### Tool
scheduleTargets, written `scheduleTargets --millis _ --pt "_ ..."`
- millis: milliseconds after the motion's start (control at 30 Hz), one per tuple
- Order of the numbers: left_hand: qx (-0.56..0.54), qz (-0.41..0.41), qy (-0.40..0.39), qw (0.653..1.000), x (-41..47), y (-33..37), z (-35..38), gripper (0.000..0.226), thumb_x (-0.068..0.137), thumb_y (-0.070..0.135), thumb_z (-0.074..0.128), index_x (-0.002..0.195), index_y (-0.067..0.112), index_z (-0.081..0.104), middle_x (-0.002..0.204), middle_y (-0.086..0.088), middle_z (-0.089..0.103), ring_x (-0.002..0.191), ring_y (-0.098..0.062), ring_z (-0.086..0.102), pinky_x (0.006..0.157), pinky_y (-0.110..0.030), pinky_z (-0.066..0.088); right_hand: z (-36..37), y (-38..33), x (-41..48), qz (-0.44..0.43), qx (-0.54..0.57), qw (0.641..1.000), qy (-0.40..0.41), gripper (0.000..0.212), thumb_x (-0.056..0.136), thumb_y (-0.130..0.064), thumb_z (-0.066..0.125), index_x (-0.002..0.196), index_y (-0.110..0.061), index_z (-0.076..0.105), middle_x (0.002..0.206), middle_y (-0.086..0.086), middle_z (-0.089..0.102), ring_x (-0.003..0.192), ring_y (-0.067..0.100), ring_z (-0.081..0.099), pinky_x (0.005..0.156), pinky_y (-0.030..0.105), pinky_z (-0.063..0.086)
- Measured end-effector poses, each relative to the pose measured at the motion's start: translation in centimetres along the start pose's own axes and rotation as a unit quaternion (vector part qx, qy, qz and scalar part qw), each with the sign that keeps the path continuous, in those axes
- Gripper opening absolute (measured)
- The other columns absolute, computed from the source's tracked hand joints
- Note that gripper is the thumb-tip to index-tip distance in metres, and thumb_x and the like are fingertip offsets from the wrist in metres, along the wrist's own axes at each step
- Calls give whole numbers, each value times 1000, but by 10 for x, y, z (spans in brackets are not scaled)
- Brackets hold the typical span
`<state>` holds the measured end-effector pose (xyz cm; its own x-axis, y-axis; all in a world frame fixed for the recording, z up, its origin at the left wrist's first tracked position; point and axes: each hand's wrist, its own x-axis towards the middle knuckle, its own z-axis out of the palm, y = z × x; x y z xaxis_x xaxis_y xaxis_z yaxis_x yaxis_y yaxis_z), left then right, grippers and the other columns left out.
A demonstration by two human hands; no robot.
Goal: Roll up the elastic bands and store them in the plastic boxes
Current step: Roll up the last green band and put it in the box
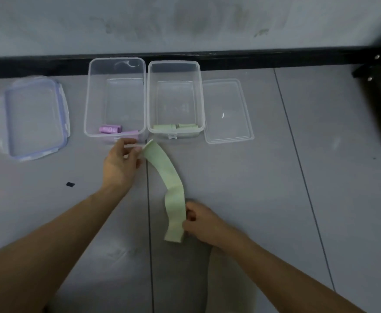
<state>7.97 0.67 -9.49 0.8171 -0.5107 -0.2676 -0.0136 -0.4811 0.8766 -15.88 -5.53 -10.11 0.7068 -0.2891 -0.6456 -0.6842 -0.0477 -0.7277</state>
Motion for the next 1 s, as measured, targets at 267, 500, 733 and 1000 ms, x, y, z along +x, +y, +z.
scheduleTargets --millis 267,500,733,1000 --pt "265 220 -141 928 -90 -37 -1 28 90 17 60 117 23 59 111 2 59 85 -17 61 77 -25 48 23 -4 -4 5 -132 986 98 25 85 -19 59 109 -21 53 87 -6 58 81 19 56 68 32 44" --pt "326 221 -216 894 -149 -74 15 20 86 29 64 104 26 60 109 6 53 86 -15 60 63 -27 49 35 17 -20 -19 -207 964 163 20 93 -27 55 104 -28 38 94 -1 66 86 24 64 71 38 50" --pt "349 295 -245 855 -145 -72 8 40 84 43 57 121 28 58 112 4 54 96 -15 58 68 -26 52 38 31 -19 -114 -335 932 79 43 87 -37 48 129 -27 48 125 -1 55 109 23 55 87 39 50" --pt "357 328 -262 834 -147 -81 -1 22 90 38 57 109 25 59 108 2 55 88 -18 56 68 -29 49 44 30 -21 -166 -381 901 123 16 88 -32 51 97 -22 58 97 1 58 86 24 59 64 37 49"
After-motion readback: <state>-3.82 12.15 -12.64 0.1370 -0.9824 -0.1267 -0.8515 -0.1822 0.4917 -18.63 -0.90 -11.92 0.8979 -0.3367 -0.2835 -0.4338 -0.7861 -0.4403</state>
